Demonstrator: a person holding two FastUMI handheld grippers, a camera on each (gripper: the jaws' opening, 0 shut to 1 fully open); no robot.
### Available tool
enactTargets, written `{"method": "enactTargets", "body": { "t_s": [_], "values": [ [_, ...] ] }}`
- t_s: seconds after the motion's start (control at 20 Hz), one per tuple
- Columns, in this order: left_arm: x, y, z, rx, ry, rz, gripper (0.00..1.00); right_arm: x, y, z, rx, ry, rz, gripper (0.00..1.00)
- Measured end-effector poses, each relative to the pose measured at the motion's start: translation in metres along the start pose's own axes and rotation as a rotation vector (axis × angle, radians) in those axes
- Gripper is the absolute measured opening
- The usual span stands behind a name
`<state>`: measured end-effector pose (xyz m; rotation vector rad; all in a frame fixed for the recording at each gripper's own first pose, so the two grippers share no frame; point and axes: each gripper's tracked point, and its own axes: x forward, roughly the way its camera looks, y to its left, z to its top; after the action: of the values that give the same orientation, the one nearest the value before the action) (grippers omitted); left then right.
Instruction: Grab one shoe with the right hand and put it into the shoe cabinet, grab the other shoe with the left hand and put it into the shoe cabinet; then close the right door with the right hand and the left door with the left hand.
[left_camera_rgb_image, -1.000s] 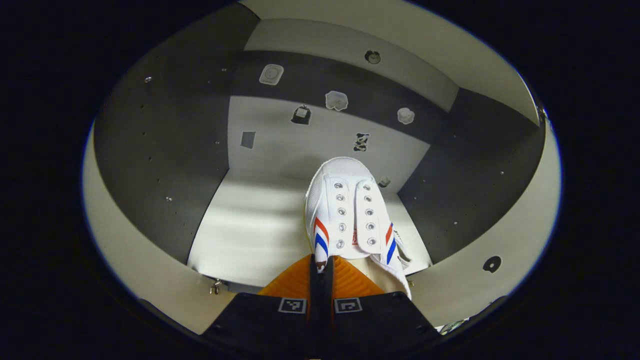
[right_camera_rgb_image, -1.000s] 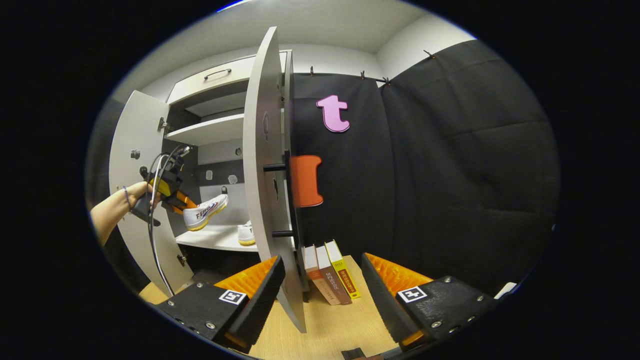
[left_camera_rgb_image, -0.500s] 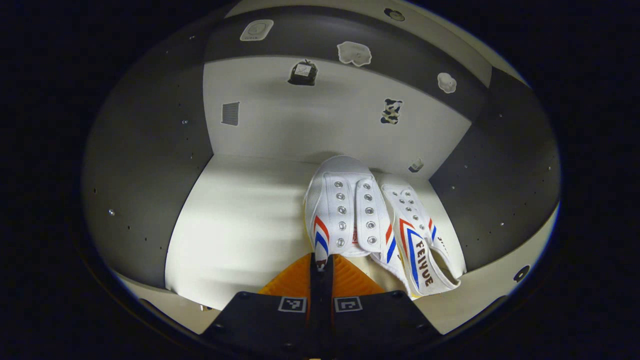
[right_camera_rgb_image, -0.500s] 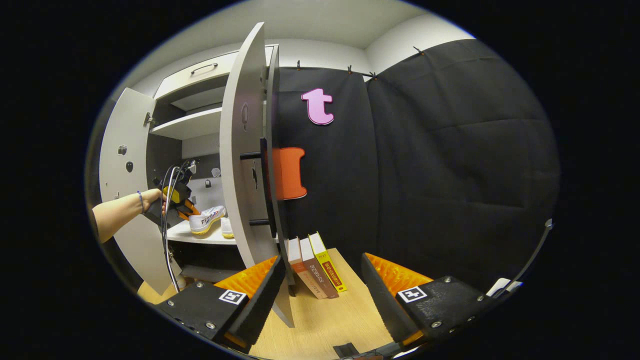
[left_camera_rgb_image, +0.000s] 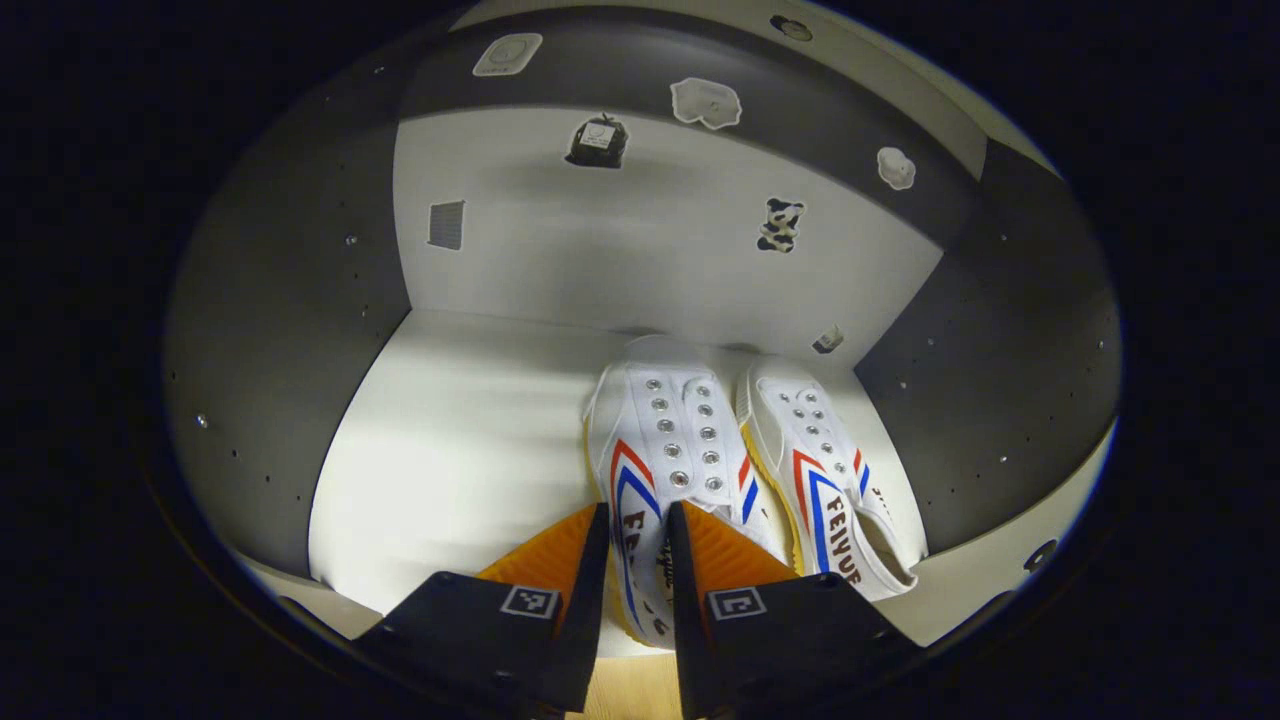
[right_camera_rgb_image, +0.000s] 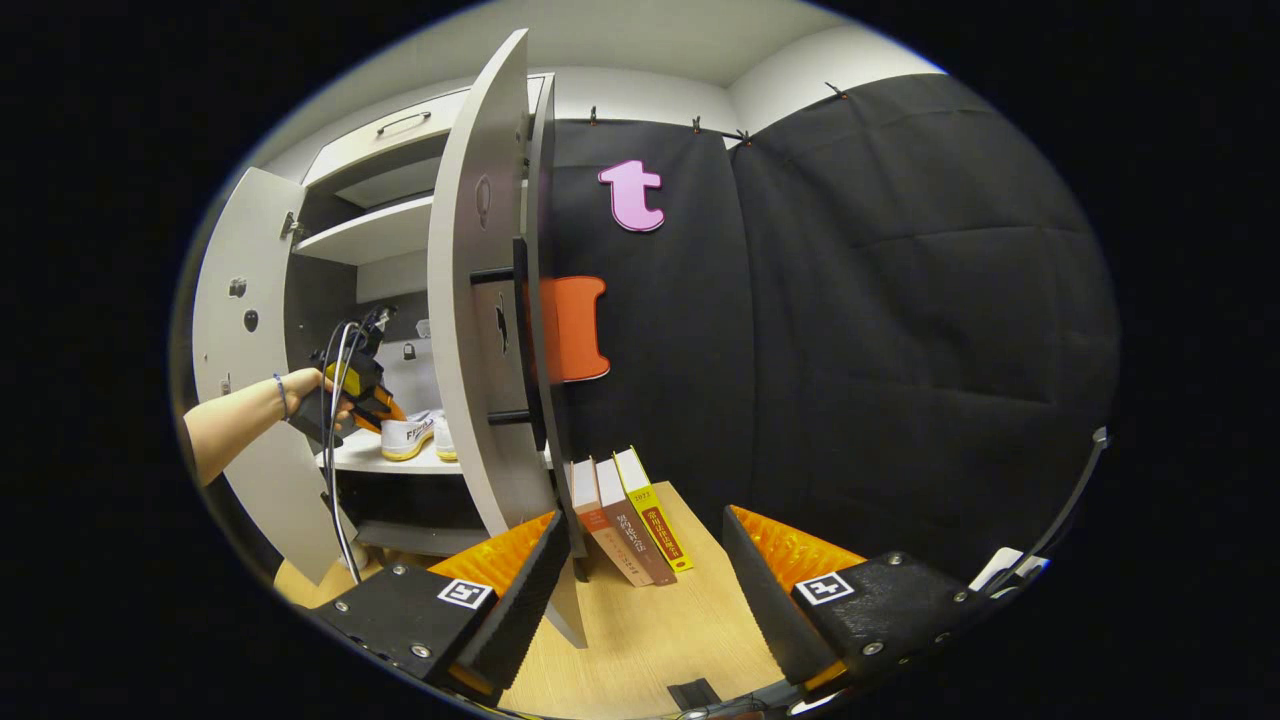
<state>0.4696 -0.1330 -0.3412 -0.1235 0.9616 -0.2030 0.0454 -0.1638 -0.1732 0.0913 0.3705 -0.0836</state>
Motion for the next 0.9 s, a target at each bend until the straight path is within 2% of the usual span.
{"method": "enactTargets", "body": {
  "t_s": [0.05, 0.1, 0.15, 0.25, 0.35, 0.4, 0.45, 0.55, 0.7, 0.85, 0.9],
  "values": [
    [-0.008, -0.002, 0.004, 0.014, -0.017, -0.001, 0.40, 0.001, 0.002, -0.003, 0.004, 0.005, 0.008, 0.94],
    [-0.017, -0.005, 0.012, 0.024, -0.046, -0.002, 0.40, 0.002, 0.003, -0.004, 0.005, 0.011, 0.015, 0.94],
    [-0.030, -0.010, 0.014, 0.031, -0.079, -0.013, 0.46, 0.004, 0.005, -0.005, 0.002, 0.014, 0.021, 0.94],
    [-0.059, -0.025, 0.022, 0.042, -0.142, -0.038, 1.00, 0.008, 0.009, -0.007, -0.010, 0.018, 0.038, 0.94],
    [-0.088, -0.030, 0.030, 0.068, -0.210, -0.026, 0.96, 0.012, 0.014, -0.006, -0.022, 0.016, 0.062, 0.94],
    [-0.106, -0.030, 0.034, 0.084, -0.248, -0.004, 0.98, 0.015, 0.017, -0.006, -0.023, 0.016, 0.076, 0.97],
    [-0.124, -0.033, 0.037, 0.102, -0.291, 0.006, 0.97, 0.016, 0.021, -0.005, -0.024, 0.018, 0.093, 0.94],
    [-0.164, -0.044, 0.043, 0.126, -0.373, 0.003, 0.97, 0.020, 0.026, -0.004, -0.032, 0.017, 0.119, 0.97],
    [-0.229, -0.053, 0.045, 0.146, -0.508, 0.012, 0.97, 0.028, 0.031, -0.006, -0.038, 0.020, 0.153, 0.94],
    [-0.297, -0.056, 0.043, 0.164, -0.647, 0.049, 0.97, 0.034, 0.033, -0.005, -0.043, 0.026, 0.178, 0.94],
    [-0.317, -0.054, 0.040, 0.173, -0.689, 0.068, 0.97, 0.036, 0.033, -0.005, -0.047, 0.026, 0.186, 0.97]
  ]
}}
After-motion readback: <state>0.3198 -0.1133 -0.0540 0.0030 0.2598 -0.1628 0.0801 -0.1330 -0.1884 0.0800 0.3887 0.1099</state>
